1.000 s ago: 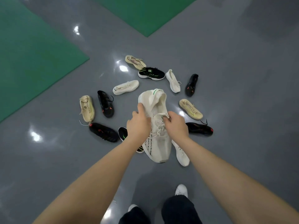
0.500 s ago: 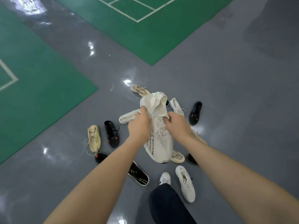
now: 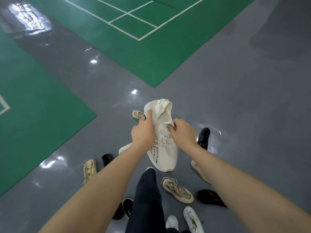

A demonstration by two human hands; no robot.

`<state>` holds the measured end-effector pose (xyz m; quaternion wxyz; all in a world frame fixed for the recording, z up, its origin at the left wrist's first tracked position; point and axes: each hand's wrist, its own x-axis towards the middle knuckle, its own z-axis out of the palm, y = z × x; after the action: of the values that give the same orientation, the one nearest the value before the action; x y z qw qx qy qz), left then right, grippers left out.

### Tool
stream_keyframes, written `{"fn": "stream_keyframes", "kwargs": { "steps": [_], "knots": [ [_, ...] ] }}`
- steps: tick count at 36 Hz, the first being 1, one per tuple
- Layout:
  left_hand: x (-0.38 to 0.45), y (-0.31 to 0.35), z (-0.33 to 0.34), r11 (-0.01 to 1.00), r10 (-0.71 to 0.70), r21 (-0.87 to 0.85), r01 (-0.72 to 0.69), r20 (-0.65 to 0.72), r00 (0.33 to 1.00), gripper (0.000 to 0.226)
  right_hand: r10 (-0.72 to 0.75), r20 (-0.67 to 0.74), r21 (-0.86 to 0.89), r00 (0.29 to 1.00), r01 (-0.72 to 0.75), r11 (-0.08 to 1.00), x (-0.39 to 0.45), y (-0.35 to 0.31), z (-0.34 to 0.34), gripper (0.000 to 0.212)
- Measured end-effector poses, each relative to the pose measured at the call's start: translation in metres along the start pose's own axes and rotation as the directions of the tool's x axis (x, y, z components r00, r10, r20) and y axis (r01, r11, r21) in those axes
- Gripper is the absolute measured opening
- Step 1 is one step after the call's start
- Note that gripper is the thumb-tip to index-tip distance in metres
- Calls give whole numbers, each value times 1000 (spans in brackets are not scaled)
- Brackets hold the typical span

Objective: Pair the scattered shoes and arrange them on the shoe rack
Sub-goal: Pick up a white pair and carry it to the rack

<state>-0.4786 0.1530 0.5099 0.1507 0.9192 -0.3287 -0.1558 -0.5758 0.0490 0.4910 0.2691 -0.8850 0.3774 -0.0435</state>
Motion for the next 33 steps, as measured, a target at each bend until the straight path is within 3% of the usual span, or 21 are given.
{"fn": "stream_keyframes", "kwargs": {
  "steps": [19,24,33],
  "knots": [
    [239,-30,20,987,129,66,-150,252,959,34,233,1,5,972,-233,972,200,-3,55,26],
    [274,-32,47,994,108,-8,-110,303,947,33,266,5,21,964,-266,964,227,17,72,24],
    [312,-42,109,994,47,-108,-11,334,942,36,318,91,217,944,-331,918,257,65,116,27]
  ]
}}
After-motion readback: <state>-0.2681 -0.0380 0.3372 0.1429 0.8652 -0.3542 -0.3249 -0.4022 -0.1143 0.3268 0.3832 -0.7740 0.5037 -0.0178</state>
